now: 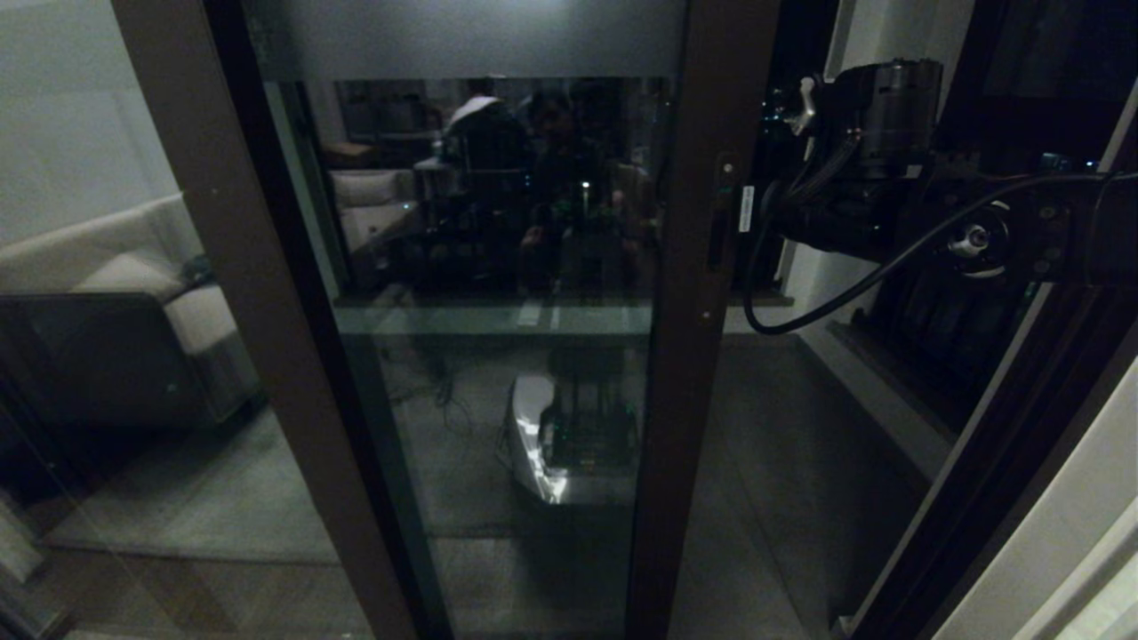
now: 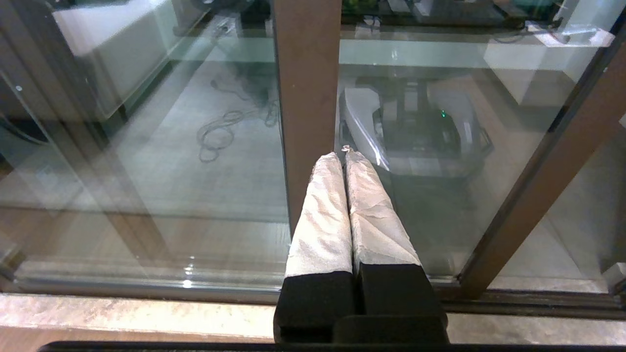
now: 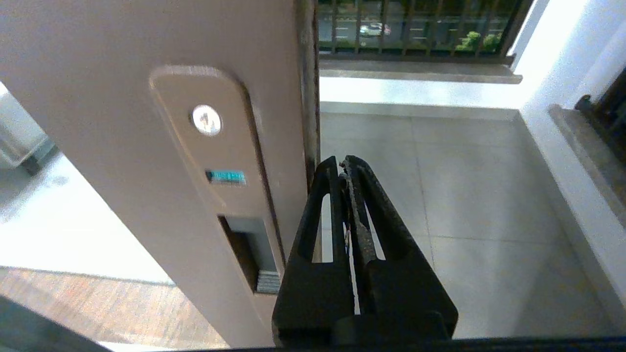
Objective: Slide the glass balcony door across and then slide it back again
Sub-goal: Open the slid door
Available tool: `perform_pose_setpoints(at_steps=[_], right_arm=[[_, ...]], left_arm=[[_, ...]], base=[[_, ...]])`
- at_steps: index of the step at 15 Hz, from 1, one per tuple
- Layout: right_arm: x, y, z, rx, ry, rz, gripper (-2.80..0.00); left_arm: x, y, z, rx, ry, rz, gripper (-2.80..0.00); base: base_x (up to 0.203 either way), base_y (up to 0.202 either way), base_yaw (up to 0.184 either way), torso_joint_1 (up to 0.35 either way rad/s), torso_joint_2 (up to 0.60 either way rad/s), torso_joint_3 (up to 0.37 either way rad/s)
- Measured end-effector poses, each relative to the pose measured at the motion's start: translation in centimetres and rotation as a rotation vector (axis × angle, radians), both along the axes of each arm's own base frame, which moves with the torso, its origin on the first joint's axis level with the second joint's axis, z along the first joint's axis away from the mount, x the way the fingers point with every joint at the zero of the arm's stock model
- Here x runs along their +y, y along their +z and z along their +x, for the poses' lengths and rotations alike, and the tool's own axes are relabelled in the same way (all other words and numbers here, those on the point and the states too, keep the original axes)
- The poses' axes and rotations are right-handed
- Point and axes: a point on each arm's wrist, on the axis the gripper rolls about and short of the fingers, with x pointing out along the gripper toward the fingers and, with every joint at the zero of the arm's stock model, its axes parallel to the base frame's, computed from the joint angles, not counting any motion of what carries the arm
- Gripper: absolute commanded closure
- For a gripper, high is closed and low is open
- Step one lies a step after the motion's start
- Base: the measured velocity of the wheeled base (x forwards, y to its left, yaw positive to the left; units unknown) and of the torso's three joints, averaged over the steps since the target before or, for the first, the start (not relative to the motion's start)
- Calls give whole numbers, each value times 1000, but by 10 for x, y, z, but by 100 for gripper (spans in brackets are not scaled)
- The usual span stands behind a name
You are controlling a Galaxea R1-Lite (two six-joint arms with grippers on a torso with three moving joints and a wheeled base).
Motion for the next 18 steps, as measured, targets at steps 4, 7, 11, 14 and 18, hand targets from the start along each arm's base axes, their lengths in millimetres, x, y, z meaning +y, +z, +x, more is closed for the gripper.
perform_pose_setpoints(at_steps=[4, 7, 11, 14, 18], right_arm=[[10, -4, 0, 9, 6, -7, 0], [15, -5, 1, 8, 15, -6, 0], [19, -8, 1, 13, 25, -8, 0], [23, -10, 1, 16, 32, -10, 0], [25, -10, 0, 17, 29, -11, 0]], left_arm=[[0, 0, 0, 0, 0, 0, 0], [0, 0, 0, 0, 0, 0, 0], [0, 0, 0, 0, 0, 0, 0], [0, 0, 0, 0, 0, 0, 0], [0, 0, 0, 0, 0, 0, 0]], base=[[0, 0, 0, 0, 0, 0], [0, 0, 0, 0, 0, 0], [0, 0, 0, 0, 0, 0], [0, 0, 0, 0, 0, 0], [0, 0, 0, 0, 0, 0]])
